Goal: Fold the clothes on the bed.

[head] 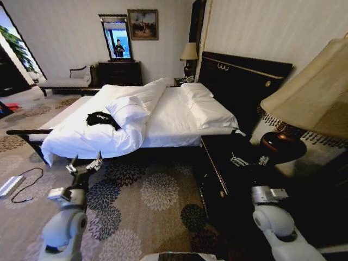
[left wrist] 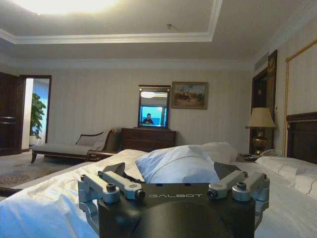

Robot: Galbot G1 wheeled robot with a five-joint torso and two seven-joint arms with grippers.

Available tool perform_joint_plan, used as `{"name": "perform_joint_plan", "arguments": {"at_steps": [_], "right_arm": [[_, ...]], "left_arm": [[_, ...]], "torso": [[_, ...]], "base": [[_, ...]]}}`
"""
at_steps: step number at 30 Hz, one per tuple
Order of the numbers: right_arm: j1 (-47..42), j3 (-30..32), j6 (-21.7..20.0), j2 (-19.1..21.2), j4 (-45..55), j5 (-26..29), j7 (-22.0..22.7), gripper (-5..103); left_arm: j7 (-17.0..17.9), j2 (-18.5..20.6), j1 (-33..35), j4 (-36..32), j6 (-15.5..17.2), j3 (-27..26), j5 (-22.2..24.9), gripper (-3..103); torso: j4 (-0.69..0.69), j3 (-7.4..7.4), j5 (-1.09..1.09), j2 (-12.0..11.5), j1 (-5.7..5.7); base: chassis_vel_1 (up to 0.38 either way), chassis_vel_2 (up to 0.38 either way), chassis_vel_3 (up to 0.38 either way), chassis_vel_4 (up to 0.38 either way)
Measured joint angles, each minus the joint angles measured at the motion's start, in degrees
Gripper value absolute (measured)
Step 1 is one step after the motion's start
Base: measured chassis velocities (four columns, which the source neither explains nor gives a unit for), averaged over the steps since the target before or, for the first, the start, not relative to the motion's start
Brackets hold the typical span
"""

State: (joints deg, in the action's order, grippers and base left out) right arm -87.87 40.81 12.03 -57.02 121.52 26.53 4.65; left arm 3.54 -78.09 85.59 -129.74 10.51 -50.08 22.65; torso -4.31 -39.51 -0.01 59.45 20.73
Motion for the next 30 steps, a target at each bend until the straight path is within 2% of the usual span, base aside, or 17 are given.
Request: {"name": "perform_joint_plan", "arguments": {"at_steps": [3,5,6,8,10,12,14,16,30], "right_arm": [[-0.1,-1.1,-4.8,1.4,0.7,1.4,1.6,100],[-0.3,-1.3,-5.9,1.7,1.0,1.7,2.1,100],[-0.5,-1.5,-7.5,2.1,1.5,2.0,2.7,100],[-0.8,-1.7,-10.0,2.6,2.2,2.1,3.9,100],[-1.0,-1.8,-10.8,2.8,2.6,1.9,4.8,100],[-1.4,-1.9,-10.8,2.9,2.8,1.4,6.1,100],[-2.7,-2.1,-7.3,2.8,2.8,0.7,6.8,100],[-3.5,-1.9,-4.8,2.6,2.6,0.1,5.7,100],[-5.1,-2.0,-1.6,0.5,1.7,-2.2,3.4,100]], "left_arm": [[0.0,-0.1,0.2,-0.1,0.0,0.0,-0.1,100],[-0.2,-0.4,0.6,-0.5,0.0,0.1,-0.6,100],[-1.6,-1.8,2.5,-1.9,0.0,1.0,-3.0,100],[-4.7,-5.1,6.9,-4.7,0.1,2.8,-8.1,100],[-4.7,-6.2,8.6,-6.2,0.1,3.4,-9.0,100],[-4.6,-6.8,9.4,-6.9,0.1,3.7,-9.4,100],[-4.2,-7.4,10.3,-7.7,0.1,4.1,-10.0,100],[-4.0,-7.7,10.6,-8.0,0.1,4.4,-10.4,100],[-3.8,-8.0,11.9,-8.8,-0.6,4.7,-11.3,100]], "torso": [[-0.02,0.00,0.01,0.0,0.00],[-0.05,0.00,0.01,0.0,0.00],[-0.06,0.00,0.01,0.0,0.00],[0.04,0.00,0.03,0.0,0.00],[0.02,0.00,-0.01,0.0,0.00],[0.02,0.01,-0.01,0.0,-0.01],[-0.04,0.01,0.01,0.0,-0.02],[-0.03,0.00,0.01,0.0,-0.01],[-0.02,0.00,0.01,0.0,-0.01]], "base": [[0.000,0.000,0.000,0.000],[0.000,0.000,0.000,0.000],[0.000,0.000,0.000,0.000],[0.000,0.000,0.000,0.000],[0.000,0.000,0.000,0.000],[0.000,0.000,0.000,0.000],[0.000,0.000,0.000,0.000],[0.000,0.000,0.000,0.000],[0.000,0.000,0.000,0.000]]}}
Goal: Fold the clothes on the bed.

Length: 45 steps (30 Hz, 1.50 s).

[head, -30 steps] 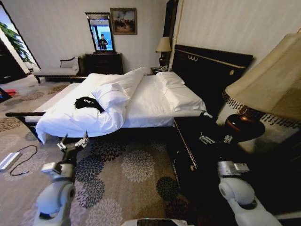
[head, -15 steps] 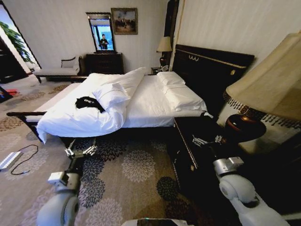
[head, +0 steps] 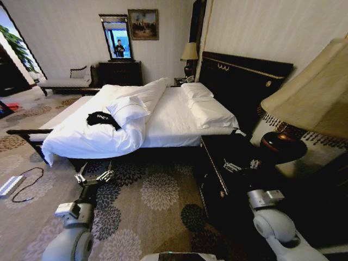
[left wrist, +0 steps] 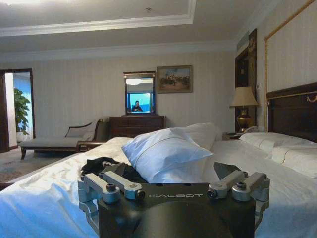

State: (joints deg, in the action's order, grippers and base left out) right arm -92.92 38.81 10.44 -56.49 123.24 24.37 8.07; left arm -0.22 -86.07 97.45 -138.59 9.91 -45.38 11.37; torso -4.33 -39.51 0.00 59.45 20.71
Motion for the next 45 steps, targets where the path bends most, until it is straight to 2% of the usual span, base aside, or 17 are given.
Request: {"name": "perform_joint_plan", "arguments": {"at_steps": [28,45], "right_arm": [[0.8,-0.1,0.8,-4.2,-3.3,-1.0,0.7,100],[1.6,0.1,0.7,-3.7,-3.3,1.0,1.8,100]], "left_arm": [[-0.2,1.9,-1.4,2.3,-0.6,-0.4,1.9,100],[-0.2,1.5,-1.4,2.1,-1.0,0.0,1.6,100]], "torso": [[-0.01,0.00,0.00,0.0,-0.01],[0.00,-0.01,0.01,0.0,0.02]], "base": [[-0.125,0.123,0.121,-0.124],[-0.194,0.179,0.188,-0.191]]}}
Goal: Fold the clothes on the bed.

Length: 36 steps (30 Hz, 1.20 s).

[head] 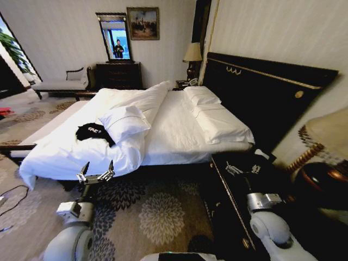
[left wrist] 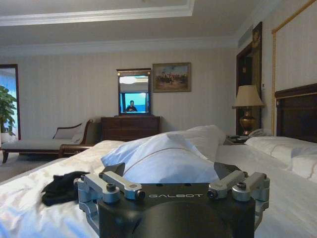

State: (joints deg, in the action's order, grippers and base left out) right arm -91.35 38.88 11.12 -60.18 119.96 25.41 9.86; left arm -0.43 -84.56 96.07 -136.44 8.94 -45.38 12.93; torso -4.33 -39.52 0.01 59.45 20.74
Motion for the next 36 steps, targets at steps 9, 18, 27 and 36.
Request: {"name": "perform_joint_plan", "arguments": {"at_steps": [9,18,27,36], "right_arm": [[0.7,0.3,0.0,0.1,-0.5,0.7,0.7,100],[0.9,0.5,-0.4,-0.3,-1.4,1.1,1.2,100],[2.3,0.3,-0.3,0.6,-3.6,1.0,1.1,100],[3.9,-0.6,2.2,0.4,-6.4,0.3,-0.4,100]], "left_arm": [[0.0,0.2,0.6,-1.1,0.1,-0.3,1.7,100],[0.1,0.1,1.5,-0.8,0.2,0.0,3.7,100],[0.1,-0.1,1.2,0.3,-0.3,0.2,2.4,100],[0.8,-0.4,0.0,1.2,-0.3,0.5,2.1,100]], "torso": [[0.00,0.00,-0.02,0.0,0.00],[0.01,0.00,-0.01,0.0,-0.01],[0.01,0.01,-0.02,0.0,-0.01],[0.02,-0.01,-0.02,0.0,0.04]], "base": [[-0.222,0.227,0.225,-0.225],[-0.221,0.231,0.213,-0.231],[-0.227,0.245,0.244,-0.232],[-0.166,0.157,0.169,-0.146]]}}
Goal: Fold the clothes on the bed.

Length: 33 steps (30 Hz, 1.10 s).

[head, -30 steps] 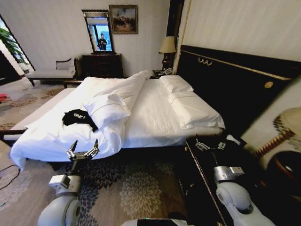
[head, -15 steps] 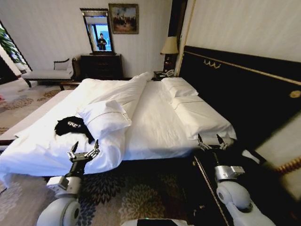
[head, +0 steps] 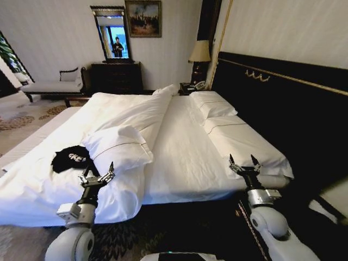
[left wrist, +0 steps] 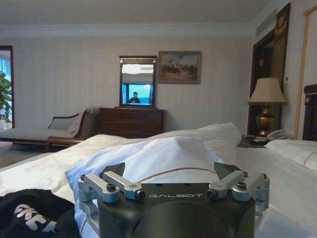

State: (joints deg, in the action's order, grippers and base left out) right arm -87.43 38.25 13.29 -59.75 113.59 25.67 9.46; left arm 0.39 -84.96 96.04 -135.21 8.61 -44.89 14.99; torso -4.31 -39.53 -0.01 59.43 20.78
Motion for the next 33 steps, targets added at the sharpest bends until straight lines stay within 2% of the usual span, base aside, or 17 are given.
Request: {"name": "perform_joint_plan", "arguments": {"at_steps": [5,12,25,33], "right_arm": [[0.5,-0.3,0.8,-0.3,-0.9,-0.7,-0.1,100],[1.0,-0.5,0.9,-1.0,-2.2,-2.6,-0.1,100],[1.1,-0.9,0.9,-3.1,-2.4,-2.5,-0.2,100],[1.2,-1.5,0.9,-4.2,-3.0,-2.8,-0.2,100]], "left_arm": [[0.3,0.0,-0.4,0.3,0.0,0.1,-0.1,100],[0.4,0.0,-0.3,-0.3,0.2,0.0,-0.1,100],[0.5,0.2,-0.1,-0.1,0.2,0.1,-0.4,100],[0.5,0.4,-0.4,0.2,0.2,0.0,-0.4,100]], "torso": [[-0.04,0.03,0.01,0.0,-0.08],[-0.02,0.04,0.00,0.0,-0.11],[-0.02,0.02,0.01,0.0,-0.06],[-0.02,0.02,0.00,0.0,-0.06]], "base": [[0.000,0.000,0.000,0.000],[0.000,0.000,0.000,0.000],[0.000,0.000,0.000,0.000],[0.095,0.108,-0.100,-0.135]]}}
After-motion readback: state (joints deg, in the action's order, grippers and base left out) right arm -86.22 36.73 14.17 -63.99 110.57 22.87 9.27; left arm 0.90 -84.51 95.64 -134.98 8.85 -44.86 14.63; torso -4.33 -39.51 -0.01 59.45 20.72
